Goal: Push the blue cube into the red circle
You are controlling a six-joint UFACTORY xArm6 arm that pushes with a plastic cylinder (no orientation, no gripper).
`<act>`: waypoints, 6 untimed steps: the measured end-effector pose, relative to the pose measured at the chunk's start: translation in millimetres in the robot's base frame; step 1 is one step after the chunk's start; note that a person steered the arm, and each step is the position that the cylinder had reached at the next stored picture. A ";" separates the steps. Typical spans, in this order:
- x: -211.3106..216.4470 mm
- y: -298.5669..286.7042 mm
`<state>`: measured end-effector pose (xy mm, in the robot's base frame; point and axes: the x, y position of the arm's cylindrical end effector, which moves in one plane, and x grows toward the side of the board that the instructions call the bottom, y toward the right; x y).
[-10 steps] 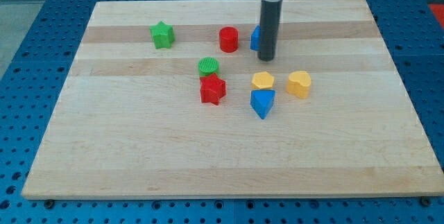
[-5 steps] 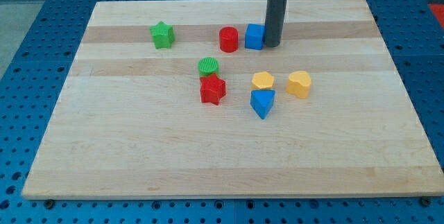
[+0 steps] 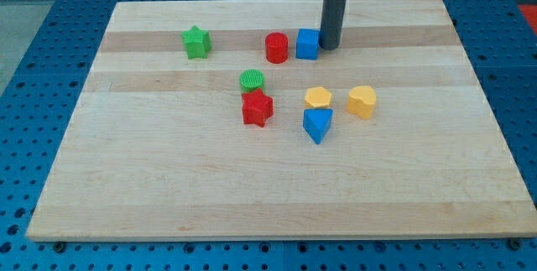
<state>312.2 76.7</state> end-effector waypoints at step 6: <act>15.0 -31.3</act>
